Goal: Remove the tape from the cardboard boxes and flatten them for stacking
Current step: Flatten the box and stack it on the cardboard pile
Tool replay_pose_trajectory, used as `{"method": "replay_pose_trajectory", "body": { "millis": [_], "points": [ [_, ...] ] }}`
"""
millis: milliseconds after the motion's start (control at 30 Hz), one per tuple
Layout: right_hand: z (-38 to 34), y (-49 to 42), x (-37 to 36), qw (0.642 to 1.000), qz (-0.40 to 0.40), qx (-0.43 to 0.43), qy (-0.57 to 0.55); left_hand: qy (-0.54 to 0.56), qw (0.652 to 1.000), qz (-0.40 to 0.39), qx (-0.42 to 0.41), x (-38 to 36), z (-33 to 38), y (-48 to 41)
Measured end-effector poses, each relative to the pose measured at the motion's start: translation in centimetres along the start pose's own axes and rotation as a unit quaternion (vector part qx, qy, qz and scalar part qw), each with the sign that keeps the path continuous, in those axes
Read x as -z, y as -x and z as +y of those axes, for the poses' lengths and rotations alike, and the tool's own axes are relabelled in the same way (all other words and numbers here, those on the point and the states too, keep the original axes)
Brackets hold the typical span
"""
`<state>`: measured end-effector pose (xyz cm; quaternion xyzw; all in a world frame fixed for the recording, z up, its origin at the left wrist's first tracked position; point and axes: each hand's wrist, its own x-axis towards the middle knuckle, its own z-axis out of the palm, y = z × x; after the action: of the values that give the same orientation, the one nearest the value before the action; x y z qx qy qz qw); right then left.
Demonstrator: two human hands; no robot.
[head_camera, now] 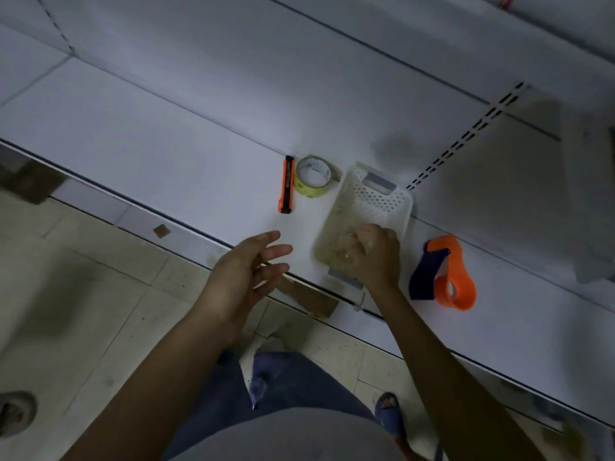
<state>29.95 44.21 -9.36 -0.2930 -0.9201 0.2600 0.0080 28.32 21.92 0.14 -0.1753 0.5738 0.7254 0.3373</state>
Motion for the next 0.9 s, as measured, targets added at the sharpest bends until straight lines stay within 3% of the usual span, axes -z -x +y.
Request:
{"method": "replay_pose_trajectory", "body": {
  "millis": [100, 167, 200, 267, 333, 367, 467, 567, 633, 767, 900],
  "points": [
    [-2.3, 2.9, 1.0, 0.995, 0.067, 0.049, -0.047, -0.065, 0.992, 0.026, -0.101, 0.1, 0.5, 0.2],
    [-4.9, 5.2, 1.6, 0.988, 0.053, 0.107, -0.100, -0.180, 0.949, 0.072, -0.247, 0.8, 1.2, 0.9],
    [-6.6, 6.4, 1.9, 0.981, 0.049, 0.151, -0.112, -0.262, 0.905, 0.099, -0.320, 1.5, 1.8, 1.3],
    [-10.2, 8.3, 2.6, 0.959, 0.053, 0.259, -0.102, -0.428, 0.782, 0.154, -0.426, 3.6, 3.7, 2.0],
    [-14.1, 9.8, 3.4, 0.932, 0.064, 0.348, -0.083, -0.531, 0.671, 0.196, -0.478, 6.3, 6.0, 2.8],
    [-16.0, 10.3, 3.8, 0.917, 0.072, 0.385, -0.078, -0.558, 0.632, 0.214, -0.493, 7.6, 7.4, 3.4],
    [-22.3, 11.1, 5.6, 0.852, 0.123, 0.502, -0.082, -0.582, 0.554, 0.258, -0.536, 10.9, 12.1, 5.2],
    [-28.9, 10.8, 7.9, 0.797, 0.214, 0.560, -0.078, -0.588, 0.497, 0.280, -0.574, 13.2, 17.4, 6.6],
    [-33.2, 10.2, 9.2, 0.778, 0.264, 0.565, -0.079, -0.585, 0.470, 0.280, -0.599, 14.3, 20.5, 7.2],
    [-39.6, 8.9, 11.5, 0.764, 0.335, 0.544, -0.087, -0.546, 0.465, 0.267, -0.644, 15.9, 26.4, 7.8],
    [-43.3, 7.3, 14.3, 0.769, 0.402, 0.458, -0.190, -0.467, 0.505, 0.254, -0.680, 16.5, 32.1, 7.4]
  ]
}}
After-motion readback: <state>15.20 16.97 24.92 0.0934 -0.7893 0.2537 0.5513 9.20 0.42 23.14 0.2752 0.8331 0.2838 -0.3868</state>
